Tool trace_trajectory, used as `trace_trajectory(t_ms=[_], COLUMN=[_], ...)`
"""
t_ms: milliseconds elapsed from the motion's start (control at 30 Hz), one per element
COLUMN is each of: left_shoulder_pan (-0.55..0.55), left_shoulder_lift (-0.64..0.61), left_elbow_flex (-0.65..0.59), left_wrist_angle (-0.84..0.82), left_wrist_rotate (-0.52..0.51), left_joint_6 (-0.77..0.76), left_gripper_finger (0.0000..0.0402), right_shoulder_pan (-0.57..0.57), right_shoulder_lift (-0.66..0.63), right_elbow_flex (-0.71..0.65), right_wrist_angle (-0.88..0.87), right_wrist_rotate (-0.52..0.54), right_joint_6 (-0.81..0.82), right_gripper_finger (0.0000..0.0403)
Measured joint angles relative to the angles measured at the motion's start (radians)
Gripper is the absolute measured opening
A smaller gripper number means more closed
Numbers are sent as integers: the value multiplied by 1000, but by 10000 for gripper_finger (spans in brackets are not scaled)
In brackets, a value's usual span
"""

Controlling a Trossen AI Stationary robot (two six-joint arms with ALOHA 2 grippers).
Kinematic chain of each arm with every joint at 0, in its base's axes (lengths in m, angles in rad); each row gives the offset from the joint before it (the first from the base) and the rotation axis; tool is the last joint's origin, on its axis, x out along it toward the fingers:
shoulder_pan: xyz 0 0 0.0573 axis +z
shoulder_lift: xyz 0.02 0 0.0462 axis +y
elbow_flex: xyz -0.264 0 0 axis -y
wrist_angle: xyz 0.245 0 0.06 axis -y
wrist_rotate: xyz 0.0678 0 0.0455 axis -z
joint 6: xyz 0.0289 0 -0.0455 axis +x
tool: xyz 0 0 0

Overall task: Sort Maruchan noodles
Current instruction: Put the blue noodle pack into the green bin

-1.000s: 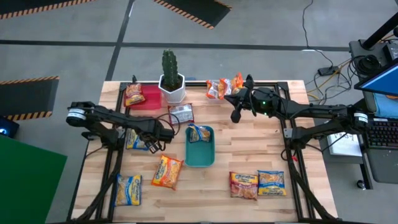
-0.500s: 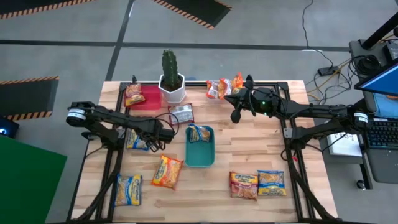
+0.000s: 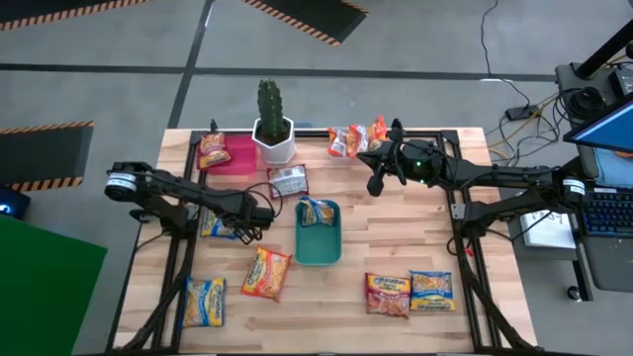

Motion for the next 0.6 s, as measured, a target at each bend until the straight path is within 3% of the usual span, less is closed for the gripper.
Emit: trace_trajectory(t_ms=[333, 433, 600], left_shoulder_pan=[1, 1, 1], left_shoulder_lift=[-4, -4, -6], left_elbow_flex=[-96, -100, -76], left_wrist_angle=[73, 80, 76], left_wrist_rotate=[-51, -48, -43], left_joint_6=[-16, -5, 25], left_gripper_finger=[212, 182, 95], right_shoulder_pan=[0, 0, 0], right_shoulder_lift=[0, 0, 0], right_elbow_flex=[0, 0, 0], right_wrist_angle=[0, 1, 0], right_wrist_rotate=[0, 0, 0], right_joint_6=[1, 1, 1], right_gripper_finger=[9, 9, 9])
